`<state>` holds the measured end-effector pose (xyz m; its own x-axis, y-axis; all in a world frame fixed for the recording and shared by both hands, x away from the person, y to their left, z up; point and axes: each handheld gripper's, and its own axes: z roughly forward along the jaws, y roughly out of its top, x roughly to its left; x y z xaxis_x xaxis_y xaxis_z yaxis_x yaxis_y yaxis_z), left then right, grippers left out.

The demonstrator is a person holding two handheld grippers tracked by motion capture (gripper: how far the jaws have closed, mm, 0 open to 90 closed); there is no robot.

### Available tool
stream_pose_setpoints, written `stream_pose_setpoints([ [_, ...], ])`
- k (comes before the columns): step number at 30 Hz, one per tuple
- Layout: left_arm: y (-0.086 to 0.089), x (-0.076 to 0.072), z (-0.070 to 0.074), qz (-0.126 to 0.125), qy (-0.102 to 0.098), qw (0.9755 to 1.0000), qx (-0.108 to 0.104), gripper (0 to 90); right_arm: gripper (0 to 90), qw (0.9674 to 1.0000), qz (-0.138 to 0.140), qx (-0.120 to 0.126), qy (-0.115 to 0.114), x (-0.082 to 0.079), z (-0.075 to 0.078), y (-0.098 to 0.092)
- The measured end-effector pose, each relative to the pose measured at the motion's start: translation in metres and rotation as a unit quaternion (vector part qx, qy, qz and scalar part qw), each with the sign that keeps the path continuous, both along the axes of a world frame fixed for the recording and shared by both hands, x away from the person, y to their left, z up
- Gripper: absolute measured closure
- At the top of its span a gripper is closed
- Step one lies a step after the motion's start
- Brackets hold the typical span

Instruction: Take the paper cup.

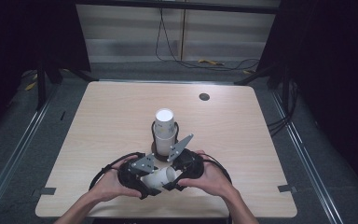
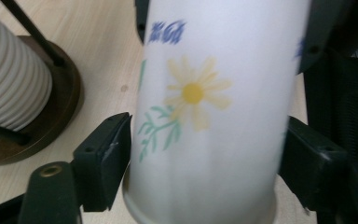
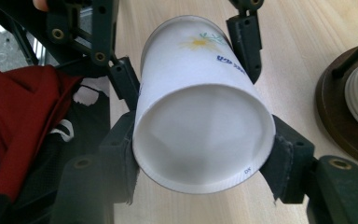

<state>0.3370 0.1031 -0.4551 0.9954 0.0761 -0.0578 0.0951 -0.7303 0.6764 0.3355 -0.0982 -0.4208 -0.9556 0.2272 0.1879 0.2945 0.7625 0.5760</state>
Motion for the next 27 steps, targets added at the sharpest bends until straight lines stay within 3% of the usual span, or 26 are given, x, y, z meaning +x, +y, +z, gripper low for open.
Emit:
stream_pose_setpoints([
  [15, 0.007, 0.005, 0.002, 0.022, 0.005, 0.9991, -0.036, 15.8, 37.4, 0.9999, -0.012, -0.003, -0.001, 0.001, 0.001, -0.001],
  [27, 0.017, 0.007, 0.007, 0.055, 0.015, 0.9952, -0.079, 15.7, 37.3, 0.9996, -0.028, -0.001, -0.006, 0.003, -0.002, -0.009],
])
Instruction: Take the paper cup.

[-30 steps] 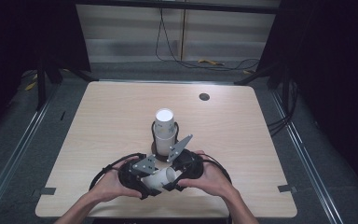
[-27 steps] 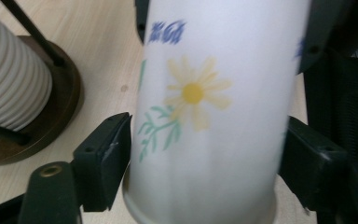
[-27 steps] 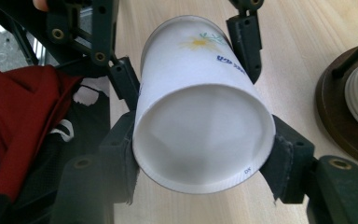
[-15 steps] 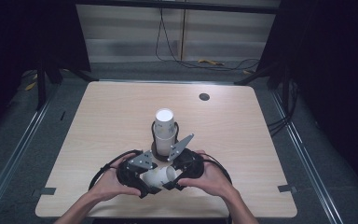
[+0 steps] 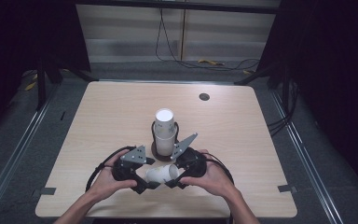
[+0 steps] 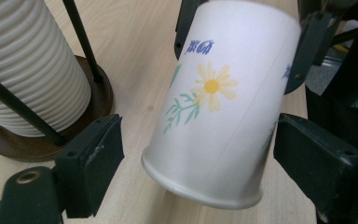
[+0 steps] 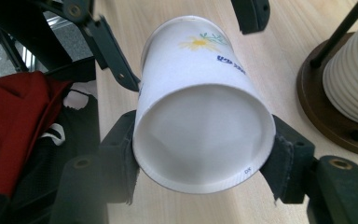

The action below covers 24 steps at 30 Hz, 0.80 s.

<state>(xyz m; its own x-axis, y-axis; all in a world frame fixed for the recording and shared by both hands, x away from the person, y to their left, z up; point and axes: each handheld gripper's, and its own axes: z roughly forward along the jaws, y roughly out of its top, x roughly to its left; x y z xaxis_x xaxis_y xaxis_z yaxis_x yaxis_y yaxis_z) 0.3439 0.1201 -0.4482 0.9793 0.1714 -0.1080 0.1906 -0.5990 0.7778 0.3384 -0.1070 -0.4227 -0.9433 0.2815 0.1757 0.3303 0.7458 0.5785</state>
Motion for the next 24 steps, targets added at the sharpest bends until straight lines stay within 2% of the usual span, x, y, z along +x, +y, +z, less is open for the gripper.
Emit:
stream_pose_setpoints([
  [3, 0.003, -0.001, 0.002, 0.001, -0.008, 0.9999, -0.01, 15.7, 37.3, 1.0, -0.005, -0.001, 0.001, 0.001, -0.002, -0.001],
  [6, 0.006, -0.002, 0.003, 0.008, -0.011, 0.9995, -0.029, 15.8, 37.3, 1.0, -0.007, 0.004, 0.001, 0.002, -0.002, -0.004],
  [9, 0.009, 0.0, 0.004, 0.017, 0.0, 0.9989, -0.045, 15.9, 37.2, 0.9999, -0.013, 0.005, -0.002, 0.002, -0.001, -0.006],
  [18, 0.014, 0.0, 0.01, 0.036, -0.01, 0.9969, -0.07, 15.9, 37.2, 0.9996, -0.026, 0.009, -0.003, 0.002, -0.001, -0.014],
  [24, 0.015, 0.001, 0.005, 0.049, -0.008, 0.9957, -0.079, 15.9, 37.1, 0.9994, -0.031, 0.015, -0.003, 0.005, -0.002, -0.017],
])
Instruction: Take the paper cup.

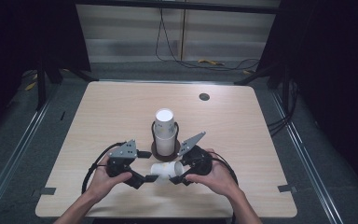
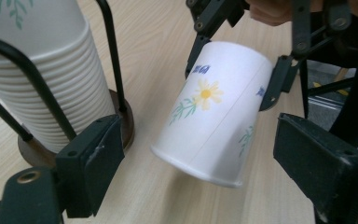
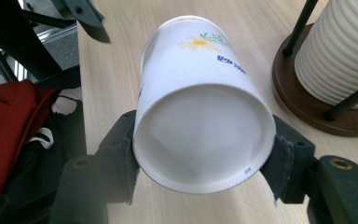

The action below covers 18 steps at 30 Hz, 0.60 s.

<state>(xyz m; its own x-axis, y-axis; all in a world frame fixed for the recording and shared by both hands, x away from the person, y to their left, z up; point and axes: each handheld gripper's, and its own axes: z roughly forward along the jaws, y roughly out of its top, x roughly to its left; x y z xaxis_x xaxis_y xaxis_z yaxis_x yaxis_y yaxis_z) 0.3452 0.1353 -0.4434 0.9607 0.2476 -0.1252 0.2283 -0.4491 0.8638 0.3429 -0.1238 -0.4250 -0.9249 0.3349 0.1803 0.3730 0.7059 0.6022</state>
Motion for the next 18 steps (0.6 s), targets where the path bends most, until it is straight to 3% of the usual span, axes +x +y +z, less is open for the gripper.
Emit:
stream_pose_setpoints([
  [2, 0.002, 0.002, 0.0, 0.008, -0.001, 1.0, -0.004, 15.9, 37.1, 1.0, -0.001, 0.001, -0.001, 0.001, -0.001, 0.0],
  [5, 0.007, 0.004, 0.002, 0.019, 0.001, 0.9995, -0.026, 15.9, 37.1, 1.0, -0.008, -0.001, -0.001, 0.001, -0.002, -0.002],
  [9, 0.013, 0.007, 0.003, 0.028, -0.005, 0.9991, -0.031, 15.9, 37.1, 0.9998, -0.019, 0.002, -0.006, 0.003, 0.0, -0.008],
  [18, 0.018, 0.011, 0.0, 0.047, 0.003, 0.9977, -0.048, 15.9, 37.2, 0.9985, -0.032, 0.043, -0.007, 0.008, 0.001, -0.018],
])
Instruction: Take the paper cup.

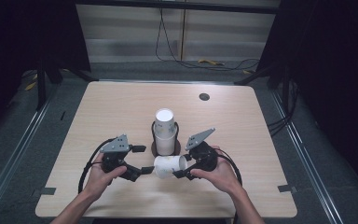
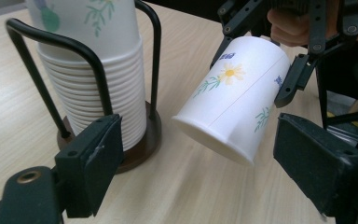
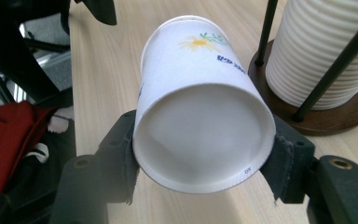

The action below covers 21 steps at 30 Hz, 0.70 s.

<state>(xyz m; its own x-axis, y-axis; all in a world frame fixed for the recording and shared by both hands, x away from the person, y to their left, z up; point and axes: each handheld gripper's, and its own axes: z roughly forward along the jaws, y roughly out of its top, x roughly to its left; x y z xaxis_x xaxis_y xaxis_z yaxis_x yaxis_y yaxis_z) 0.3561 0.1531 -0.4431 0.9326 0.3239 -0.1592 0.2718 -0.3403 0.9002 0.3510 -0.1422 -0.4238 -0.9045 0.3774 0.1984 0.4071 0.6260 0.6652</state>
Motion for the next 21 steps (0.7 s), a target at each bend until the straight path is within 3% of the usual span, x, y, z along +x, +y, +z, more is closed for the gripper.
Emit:
stream_pose_setpoints([
  [4, 0.004, 0.0, 0.003, -0.007, 0.011, 0.9999, -0.008, 16.1, 37.2, 0.9999, -0.005, 0.012, -0.004, 0.001, -0.001, -0.002],
  [13, 0.005, 0.0, 0.006, -0.002, 0.006, 0.9998, -0.021, 15.9, 37.3, 0.9985, -0.011, 0.051, -0.018, -0.001, 0.002, -0.006],
  [21, 0.004, -0.001, 0.008, -0.006, 0.003, 0.9996, -0.028, 15.7, 37.3, 0.9957, -0.023, 0.088, -0.016, -0.003, 0.002, -0.014],
])
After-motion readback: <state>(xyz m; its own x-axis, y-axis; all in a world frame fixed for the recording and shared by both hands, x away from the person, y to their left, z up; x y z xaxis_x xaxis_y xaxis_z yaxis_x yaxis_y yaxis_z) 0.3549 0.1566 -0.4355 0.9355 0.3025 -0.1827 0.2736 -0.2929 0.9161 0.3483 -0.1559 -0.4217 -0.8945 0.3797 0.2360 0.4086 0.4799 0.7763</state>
